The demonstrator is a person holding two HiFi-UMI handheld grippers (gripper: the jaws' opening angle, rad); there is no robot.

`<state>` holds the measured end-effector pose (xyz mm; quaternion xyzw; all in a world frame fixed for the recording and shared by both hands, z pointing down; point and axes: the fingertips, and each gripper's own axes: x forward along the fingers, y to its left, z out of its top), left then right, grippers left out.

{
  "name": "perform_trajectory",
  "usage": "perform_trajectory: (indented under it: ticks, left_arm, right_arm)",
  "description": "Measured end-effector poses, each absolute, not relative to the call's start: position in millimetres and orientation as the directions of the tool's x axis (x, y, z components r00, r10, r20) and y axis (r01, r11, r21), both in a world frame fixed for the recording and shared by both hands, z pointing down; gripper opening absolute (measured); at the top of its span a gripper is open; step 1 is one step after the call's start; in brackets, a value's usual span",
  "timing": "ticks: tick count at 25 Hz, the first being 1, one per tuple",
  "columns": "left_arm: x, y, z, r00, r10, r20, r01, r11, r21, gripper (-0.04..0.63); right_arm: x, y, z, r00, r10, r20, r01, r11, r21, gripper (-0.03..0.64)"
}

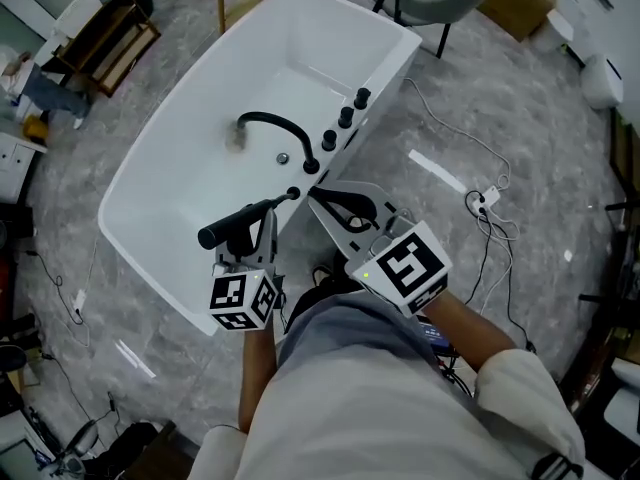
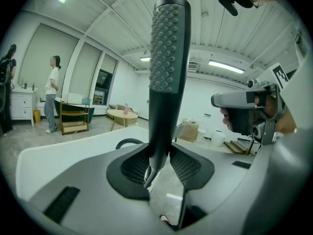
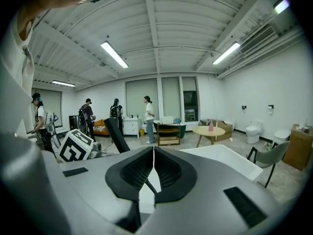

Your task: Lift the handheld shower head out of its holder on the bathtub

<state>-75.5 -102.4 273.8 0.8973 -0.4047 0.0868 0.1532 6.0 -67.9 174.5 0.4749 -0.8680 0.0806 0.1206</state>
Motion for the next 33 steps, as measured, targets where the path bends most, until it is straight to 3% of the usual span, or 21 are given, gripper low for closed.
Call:
perform_trajectory:
  ticks: [18, 33]
  left_arm:
    - [-79, -59, 234, 0.696, -0.684, 0.219, -0.718, -0.668, 0.194, 0.138]
    - [-92, -57, 240, 0.647, -0.736, 0.198, -0.760, -0.604, 0.240, 0.138]
  right_arm:
    - [3, -32, 161, -0.482, -0.834, 0.268, -0.871, 0.490, -0.038, 0.018]
    - [2, -27, 168, -0.479, -0.840, 0.256, -0.876, 0.477, -0.072, 0.018]
